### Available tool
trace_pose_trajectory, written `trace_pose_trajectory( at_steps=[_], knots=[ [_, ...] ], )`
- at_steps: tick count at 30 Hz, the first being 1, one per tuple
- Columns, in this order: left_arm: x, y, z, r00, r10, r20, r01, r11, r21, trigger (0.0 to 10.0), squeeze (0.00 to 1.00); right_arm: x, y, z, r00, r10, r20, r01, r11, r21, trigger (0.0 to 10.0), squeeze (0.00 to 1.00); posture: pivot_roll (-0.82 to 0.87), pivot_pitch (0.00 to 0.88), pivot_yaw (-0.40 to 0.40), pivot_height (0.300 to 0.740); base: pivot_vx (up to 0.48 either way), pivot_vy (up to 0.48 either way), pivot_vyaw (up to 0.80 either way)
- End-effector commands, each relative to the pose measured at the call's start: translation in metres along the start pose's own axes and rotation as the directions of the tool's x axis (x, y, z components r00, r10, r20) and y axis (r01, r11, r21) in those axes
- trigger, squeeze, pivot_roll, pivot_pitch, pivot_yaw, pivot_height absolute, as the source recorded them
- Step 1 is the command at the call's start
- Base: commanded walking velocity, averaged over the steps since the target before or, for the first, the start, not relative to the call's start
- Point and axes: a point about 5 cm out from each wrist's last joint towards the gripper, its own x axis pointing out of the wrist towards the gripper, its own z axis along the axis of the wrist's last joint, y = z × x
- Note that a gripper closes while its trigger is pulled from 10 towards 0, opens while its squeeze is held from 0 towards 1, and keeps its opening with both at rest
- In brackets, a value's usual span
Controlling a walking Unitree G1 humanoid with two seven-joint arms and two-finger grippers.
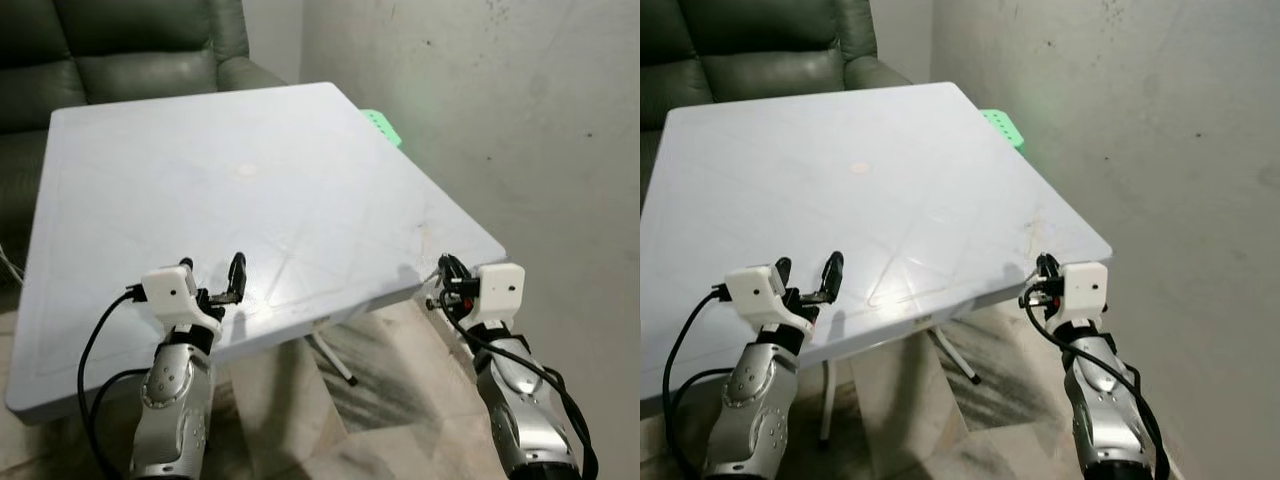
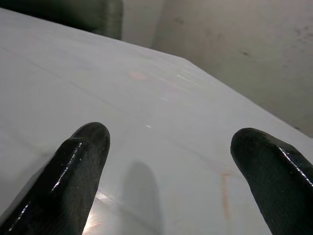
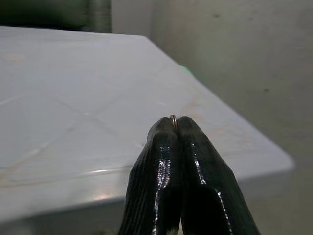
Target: Hang keys on a hook
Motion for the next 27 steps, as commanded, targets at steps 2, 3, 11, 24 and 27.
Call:
trace_pose_trajectory(
  at_steps=[2,3,11,24,27],
  knots=[
    [-0.0008,-0.0015,0.0029,1.000,0.003,0.011,-0.003,1.000,-0.014,10.0,0.00,-0.0022,-0.0032,0.0024,1.000,-0.003,0.004,0.003,1.000,-0.005,10.0,0.00,0.03,0.031,-0.085,0.740,0.000,-0.444,-0.77],
    [-0.0008,-0.0015,0.0030,1.000,0.002,0.010,-0.002,1.000,-0.013,10.0,0.00,-0.0023,-0.0032,0.0024,1.000,-0.002,0.004,0.002,1.000,-0.005,10.0,0.00,0.03,0.031,-0.085,0.740,0.000,-0.428,-0.77],
    [-0.0020,-0.0016,0.0025,1.000,0.002,0.005,-0.002,1.000,-0.014,10.0,0.00,-0.0040,-0.0028,0.0020,1.000,0.000,0.001,0.000,1.000,-0.004,10.0,0.00,0.03,0.036,-0.085,0.740,0.000,-0.417,-0.77],
    [-0.0028,-0.0032,0.0022,1.000,0.000,-0.002,0.000,1.000,-0.022,10.0,0.00,-0.0058,-0.0030,0.0023,1.000,-0.001,-0.004,0.001,1.000,0.000,10.0,0.00,0.02,0.043,-0.086,0.740,0.000,-0.349,-0.77],
    [-0.0028,-0.0038,0.0021,1.000,0.000,-0.004,0.000,1.000,-0.024,10.0,0.00,-0.0057,-0.0033,0.0026,1.000,-0.001,-0.004,0.001,1.000,0.000,10.0,0.00,0.03,0.044,-0.086,0.740,0.000,-0.311,-0.77]
  ],
)
